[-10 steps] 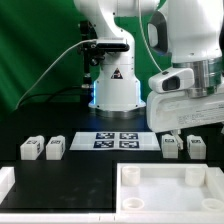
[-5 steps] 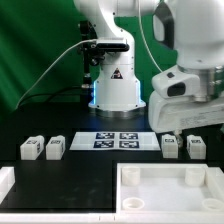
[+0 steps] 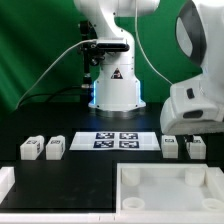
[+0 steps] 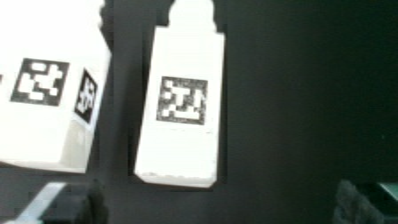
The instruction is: Assemble one leg
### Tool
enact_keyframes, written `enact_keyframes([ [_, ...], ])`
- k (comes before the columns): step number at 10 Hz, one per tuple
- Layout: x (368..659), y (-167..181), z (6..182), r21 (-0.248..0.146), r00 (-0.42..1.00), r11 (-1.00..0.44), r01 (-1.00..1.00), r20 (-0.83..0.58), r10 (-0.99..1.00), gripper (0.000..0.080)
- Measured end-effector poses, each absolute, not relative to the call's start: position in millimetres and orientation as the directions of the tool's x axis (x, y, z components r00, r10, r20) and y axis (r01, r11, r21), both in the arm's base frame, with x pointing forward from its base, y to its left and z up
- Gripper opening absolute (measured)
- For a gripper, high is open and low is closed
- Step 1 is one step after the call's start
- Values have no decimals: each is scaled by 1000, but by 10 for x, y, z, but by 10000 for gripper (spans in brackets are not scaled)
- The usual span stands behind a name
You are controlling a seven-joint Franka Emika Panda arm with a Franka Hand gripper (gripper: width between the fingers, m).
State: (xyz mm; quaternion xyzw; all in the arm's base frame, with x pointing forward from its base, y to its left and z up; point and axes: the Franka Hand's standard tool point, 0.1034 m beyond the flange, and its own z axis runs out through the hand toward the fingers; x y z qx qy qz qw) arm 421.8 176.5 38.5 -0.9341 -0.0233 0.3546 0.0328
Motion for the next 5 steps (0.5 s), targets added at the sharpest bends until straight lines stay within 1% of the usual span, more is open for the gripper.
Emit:
enact_keyframes([
  [1, 4139, 1742, 402, -72, 673, -997, 26, -736, 71, 649],
  [2, 4124, 1747, 362, -67, 607, -997, 23, -792, 68, 649],
  [3, 4115, 1768, 251, -44, 628, -999, 0, -778, 34, 649],
  [5, 3841, 1753, 126, -24, 607, -1000, -1, -794, 18, 649],
])
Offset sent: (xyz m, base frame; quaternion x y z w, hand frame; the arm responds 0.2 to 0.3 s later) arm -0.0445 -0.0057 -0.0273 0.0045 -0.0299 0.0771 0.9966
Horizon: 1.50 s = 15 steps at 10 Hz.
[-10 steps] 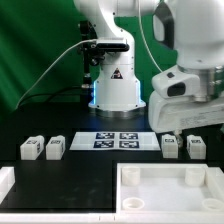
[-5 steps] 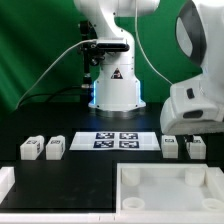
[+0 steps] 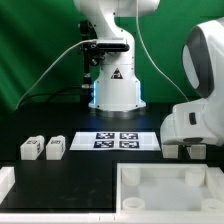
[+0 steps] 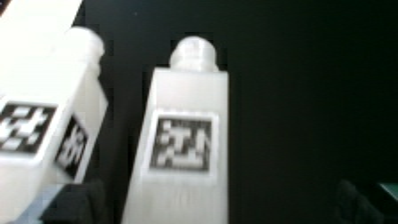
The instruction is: Assemble one leg
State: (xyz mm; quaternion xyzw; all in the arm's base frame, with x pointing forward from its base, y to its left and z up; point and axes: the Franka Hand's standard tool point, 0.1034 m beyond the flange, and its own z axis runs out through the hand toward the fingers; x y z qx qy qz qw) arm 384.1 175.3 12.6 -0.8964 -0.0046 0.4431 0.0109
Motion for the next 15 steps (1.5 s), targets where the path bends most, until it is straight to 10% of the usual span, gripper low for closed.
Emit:
enact_keyframes([
  [3, 3728, 1783, 58, -20, 610, -1000, 9, -792, 22, 649],
  [5, 3732, 1780, 56, -21, 611, -1000, 9, -792, 22, 389],
  [7, 3730, 1780, 55, -21, 610, -1000, 9, -792, 22, 289],
  [15, 3791, 1765, 80, -30, 620, -999, 20, -784, 36, 290],
])
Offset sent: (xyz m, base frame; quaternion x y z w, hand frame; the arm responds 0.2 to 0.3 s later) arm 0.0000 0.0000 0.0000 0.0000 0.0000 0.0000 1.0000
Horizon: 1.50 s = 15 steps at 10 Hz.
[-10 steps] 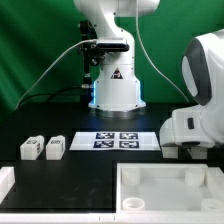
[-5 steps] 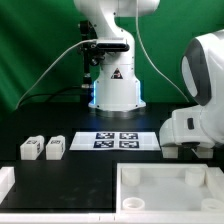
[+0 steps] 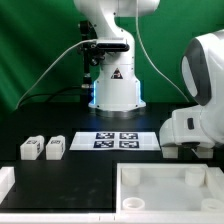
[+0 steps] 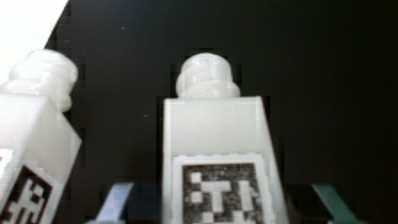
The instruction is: Assemble one leg
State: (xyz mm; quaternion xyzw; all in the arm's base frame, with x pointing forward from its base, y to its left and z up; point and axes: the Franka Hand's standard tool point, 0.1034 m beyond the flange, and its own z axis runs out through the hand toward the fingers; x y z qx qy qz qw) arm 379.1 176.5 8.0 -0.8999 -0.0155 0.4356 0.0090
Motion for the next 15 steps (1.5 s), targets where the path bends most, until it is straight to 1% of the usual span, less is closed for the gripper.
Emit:
enact_keyframes([
  [1, 3973, 1738, 234, -45, 653, -999, 27, -755, 52, 290],
  [2, 4130, 1667, 484, -59, 652, -998, 37, -756, 69, 290],
  [3, 4324, 1624, 669, -69, 666, -997, 36, -742, 76, 290],
  [4, 4530, 1614, 790, -78, 727, -996, 30, -683, 76, 290],
  [5, 4712, 1538, 998, -92, 801, -995, 34, -593, 82, 291],
  [6, 4828, 1425, 1169, -92, 868, -995, 27, -492, 68, 291],
  [7, 4832, 1338, 1299, -84, 902, -996, 17, -428, 52, 291],
  [8, 4927, 1296, 1432, -83, 944, -996, 12, -327, 38, 291],
  [10, 5026, 1322, 1423, -94, 994, -995, 15, -109, 26, 291],
  [11, 5021, 1321, 1430, -97, 1000, -995, 19, -9, 20, 291],
  [12, 5093, 1305, 1431, -104, 994, -994, 36, 102, 25, 291],
  [14, 5627, 1092, 1483, -101, 957, -991, 89, 283, 57, 291],
  [15, 5877, 1017, 1511, -96, 909, -990, 102, 413, 54, 291],
])
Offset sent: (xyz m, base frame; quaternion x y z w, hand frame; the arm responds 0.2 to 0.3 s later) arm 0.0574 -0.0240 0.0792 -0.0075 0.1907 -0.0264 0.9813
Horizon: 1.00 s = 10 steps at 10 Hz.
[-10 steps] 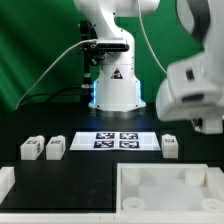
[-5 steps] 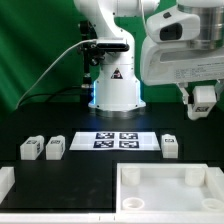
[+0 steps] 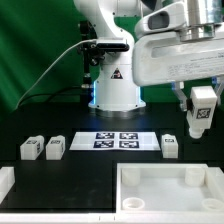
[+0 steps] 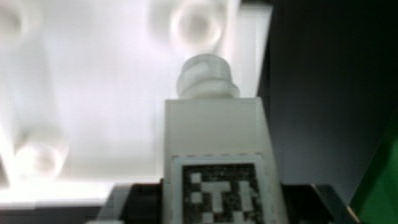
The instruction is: Assemble one leg
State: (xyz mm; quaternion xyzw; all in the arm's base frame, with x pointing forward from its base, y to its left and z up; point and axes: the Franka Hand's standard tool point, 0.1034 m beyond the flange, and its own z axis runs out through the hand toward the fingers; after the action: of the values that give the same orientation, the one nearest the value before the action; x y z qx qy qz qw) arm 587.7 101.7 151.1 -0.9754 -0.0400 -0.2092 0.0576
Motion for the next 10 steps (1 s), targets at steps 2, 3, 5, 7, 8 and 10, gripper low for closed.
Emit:
enact_keyframes([
  [2, 5912, 996, 1510, -83, 822, -991, 101, 569, 37, 291],
  [3, 5878, 980, 1448, -79, 799, -992, 98, 600, 31, 291],
  [5, 5889, 993, 1441, -83, 820, -992, 100, 572, 35, 291],
  [7, 5889, 998, 1405, -84, 823, -991, 100, 568, 35, 291],
  [8, 5977, 1043, 1348, -90, 822, -991, 101, 569, 32, 291],
  [10, 6150, 1098, 1195, -102, 813, -990, 98, 582, 20, 291],
])
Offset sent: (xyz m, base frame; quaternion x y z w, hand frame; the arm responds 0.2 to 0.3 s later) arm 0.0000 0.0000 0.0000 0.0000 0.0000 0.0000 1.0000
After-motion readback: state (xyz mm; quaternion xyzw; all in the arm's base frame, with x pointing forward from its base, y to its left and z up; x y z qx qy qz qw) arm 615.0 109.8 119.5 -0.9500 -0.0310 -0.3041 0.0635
